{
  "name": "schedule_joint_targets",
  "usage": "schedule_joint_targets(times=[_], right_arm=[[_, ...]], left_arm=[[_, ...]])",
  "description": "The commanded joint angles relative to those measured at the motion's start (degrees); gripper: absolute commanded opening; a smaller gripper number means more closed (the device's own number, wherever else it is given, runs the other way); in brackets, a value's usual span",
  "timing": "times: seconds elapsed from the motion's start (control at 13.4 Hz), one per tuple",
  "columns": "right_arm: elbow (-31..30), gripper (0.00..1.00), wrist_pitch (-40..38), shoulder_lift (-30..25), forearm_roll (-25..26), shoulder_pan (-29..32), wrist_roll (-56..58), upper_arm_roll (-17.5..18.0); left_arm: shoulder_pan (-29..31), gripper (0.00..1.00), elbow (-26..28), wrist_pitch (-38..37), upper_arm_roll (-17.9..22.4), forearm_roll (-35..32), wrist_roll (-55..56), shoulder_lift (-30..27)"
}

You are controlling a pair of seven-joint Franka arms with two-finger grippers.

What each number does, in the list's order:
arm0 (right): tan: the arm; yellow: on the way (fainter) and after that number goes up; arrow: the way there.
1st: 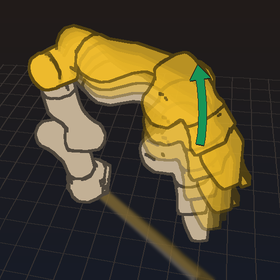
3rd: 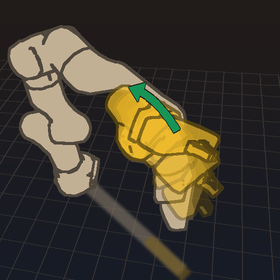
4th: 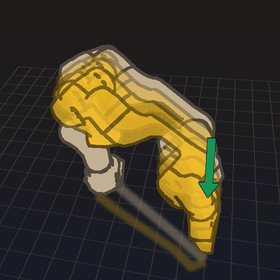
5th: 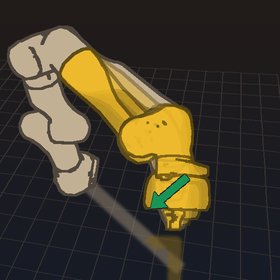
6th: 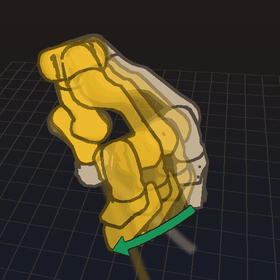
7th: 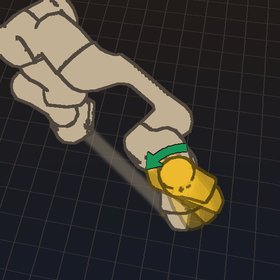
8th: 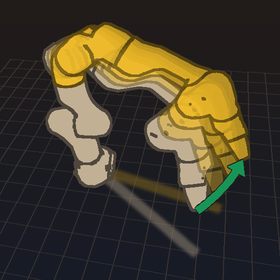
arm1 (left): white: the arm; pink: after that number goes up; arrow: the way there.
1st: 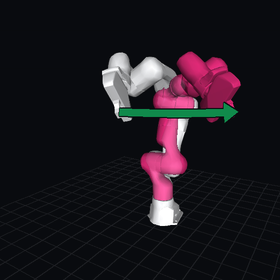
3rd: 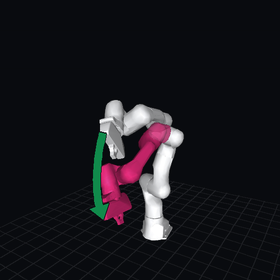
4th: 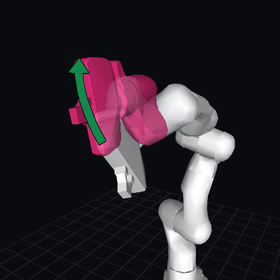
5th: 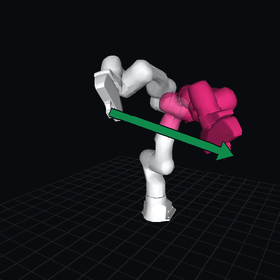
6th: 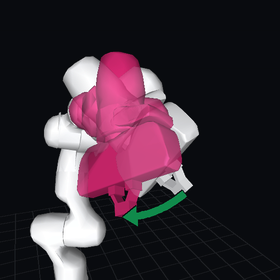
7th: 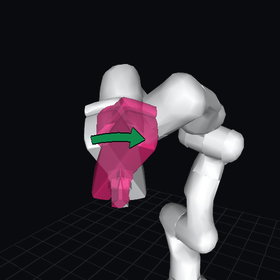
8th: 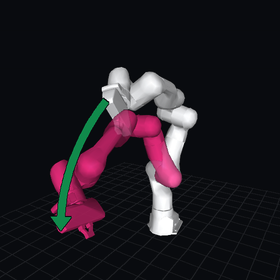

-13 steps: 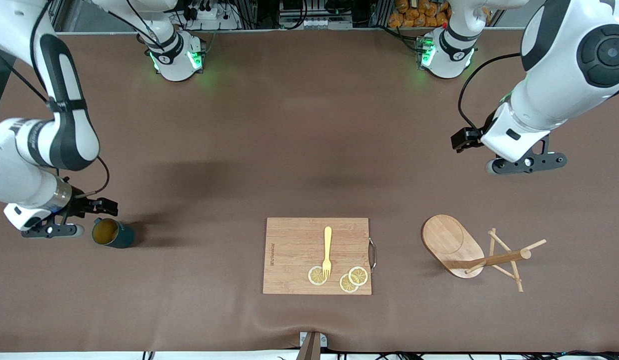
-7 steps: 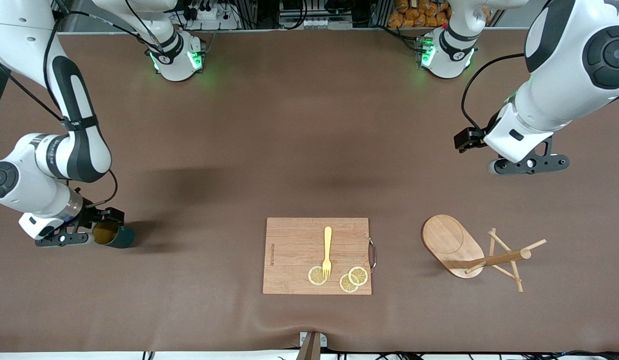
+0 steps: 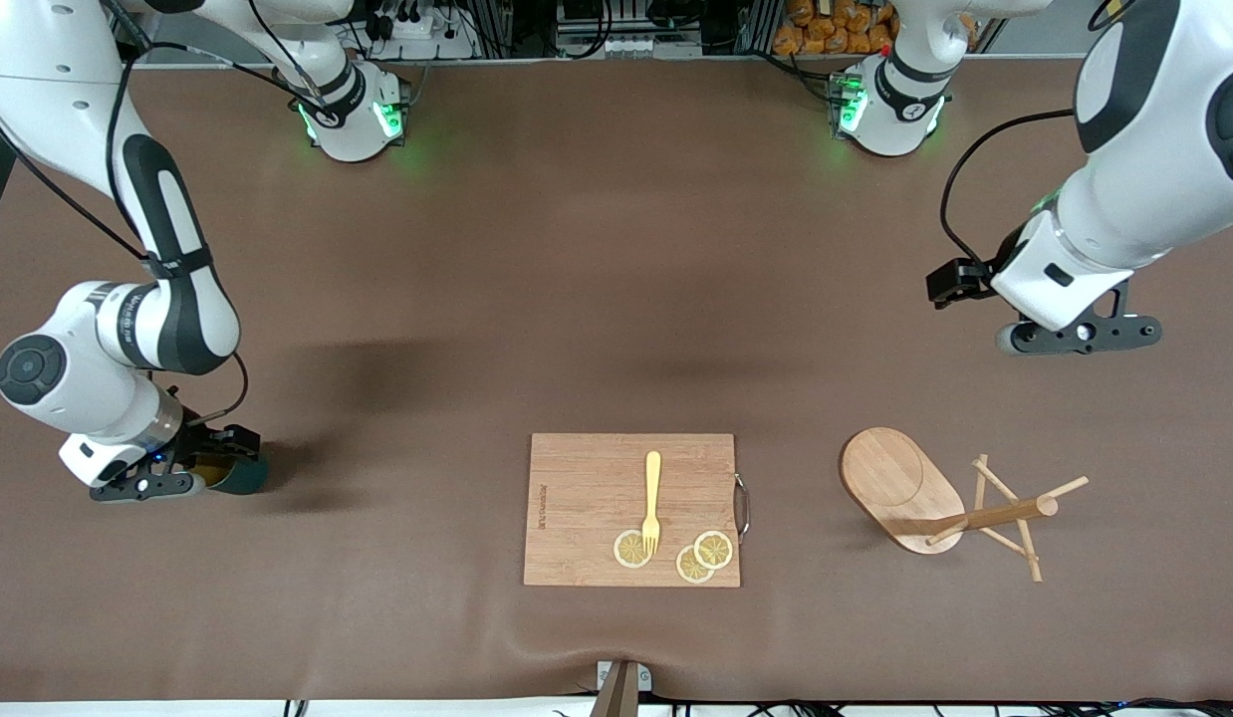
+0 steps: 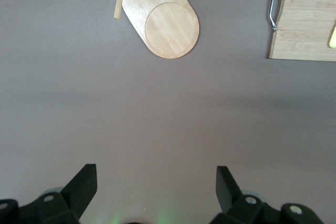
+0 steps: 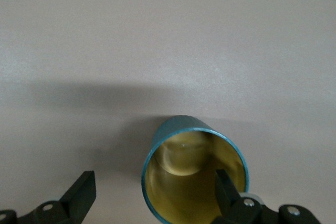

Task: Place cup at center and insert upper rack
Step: 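Close the right gripper on the mug rim and lift it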

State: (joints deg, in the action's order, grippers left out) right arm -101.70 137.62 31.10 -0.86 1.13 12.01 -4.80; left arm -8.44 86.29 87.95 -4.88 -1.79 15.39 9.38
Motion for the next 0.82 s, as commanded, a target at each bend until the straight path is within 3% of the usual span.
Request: schedule_joint_targets(times=[0.0, 0.15, 0.22, 0.45, 0.52, 0.67, 0.75], right_arm=[[1.4, 1.0, 0.5, 2.2, -0.5, -0.1, 1.5, 0.1], [1.5, 1.0, 0.5, 2.6, -0.5, -0.2, 1.5, 0.1], [1.4, 0.87, 0.4, 2.6, -0.5, -0.3, 1.6, 0.1], [1.5, 0.35, -0.2, 2.6, -0.5, -0.4, 2.0, 0.1], [1.5, 0.21, -0.2, 2.6, -0.5, -0.4, 2.7, 0.1], [1.6, 0.01, -0.3, 2.6, -0.5, -0.5, 4.2, 0.1], [1.6, 0.0, -0.3, 2.6, -0.4, -0.8, 4.2, 0.1]], left_arm=[[0.1, 1.0, -1.0, 0.9, -0.1, -0.6, -0.9, 0.9], [0.1, 1.0, -1.2, 1.2, -0.1, -0.6, -1.2, 1.4], [0.0, 1.0, -1.2, 1.3, -0.1, -0.7, -1.5, 1.8], [0.2, 1.0, -1.2, 3.5, -0.1, -0.7, -2.5, 2.5], [0.2, 1.0, -1.3, 3.5, -0.1, -0.8, -2.8, 3.0], [0.2, 1.0, -1.2, 3.9, -0.1, -0.9, -3.0, 3.3], [0.3, 1.0, -1.3, 3.9, 0.0, -1.0, -3.5, 3.2]])
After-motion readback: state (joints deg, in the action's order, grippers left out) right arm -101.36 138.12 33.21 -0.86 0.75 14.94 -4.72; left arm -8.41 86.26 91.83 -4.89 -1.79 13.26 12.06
